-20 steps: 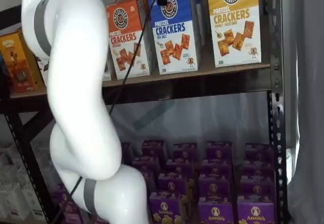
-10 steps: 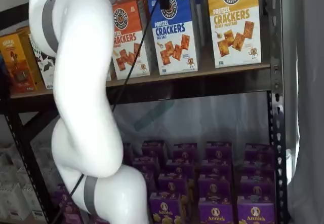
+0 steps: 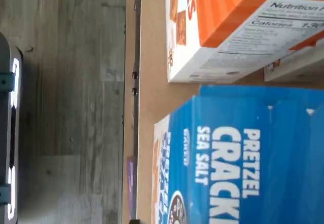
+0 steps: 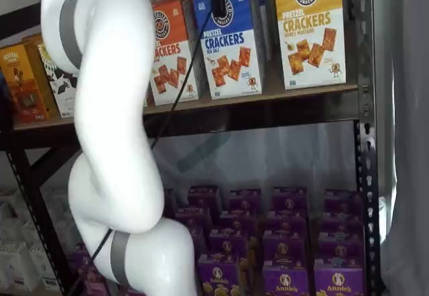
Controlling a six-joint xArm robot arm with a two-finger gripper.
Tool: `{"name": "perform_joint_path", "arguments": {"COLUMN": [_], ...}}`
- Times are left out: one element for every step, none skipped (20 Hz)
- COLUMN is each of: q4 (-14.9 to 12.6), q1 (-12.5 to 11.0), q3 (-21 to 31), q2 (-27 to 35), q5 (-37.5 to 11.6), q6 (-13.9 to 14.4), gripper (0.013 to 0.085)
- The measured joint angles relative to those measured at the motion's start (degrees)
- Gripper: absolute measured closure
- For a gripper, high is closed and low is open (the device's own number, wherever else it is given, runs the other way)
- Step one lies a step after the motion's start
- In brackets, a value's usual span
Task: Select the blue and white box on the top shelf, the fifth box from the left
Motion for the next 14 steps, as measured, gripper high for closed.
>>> {"name": "perform_joint_path", "arguments": {"q4": [0.0, 0.2, 0.3, 0.4, 0.5, 0.5, 0.5, 0.5, 0.4, 0.4, 0.3, 0.3, 0.3, 0.4], "q1": [0.1, 0.1, 0.0, 0.0, 0.0, 0.0, 0.1, 0.1, 0.2, 0.2, 0.2, 0.2, 0.2, 0.1], "q3": [0.3, 0.6, 0.8, 0.9, 1.0, 1.2, 1.2, 1.3, 1.5, 1.6, 1.8, 1.9, 2.1, 2.4], "q2": [-0.2, -0.3, -0.4, -0.5, -0.5, -0.6, -0.6, -0.7, -0.8, -0.9, -1.0, -1.0, -1.2, -1.3], "q5": [-0.2, -0.3, -0.4, -0.4, -0.4, -0.5, -0.5, -0.5, -0.6, -0.6, -0.7, -0.8, -0.9, -1.1], "q6": [0.0, 0.1, 0.1, 0.1, 0.2, 0.2, 0.2, 0.2, 0.2, 0.2, 0.2, 0.2, 0.2, 0.2], "gripper": [0.0130, 0.0130, 0.0130, 0.0130, 0.0130, 0.0170, 0.0210, 0.0210, 0.0250, 0.0250, 0.0290, 0.0330, 0.0330, 0.0330]}}
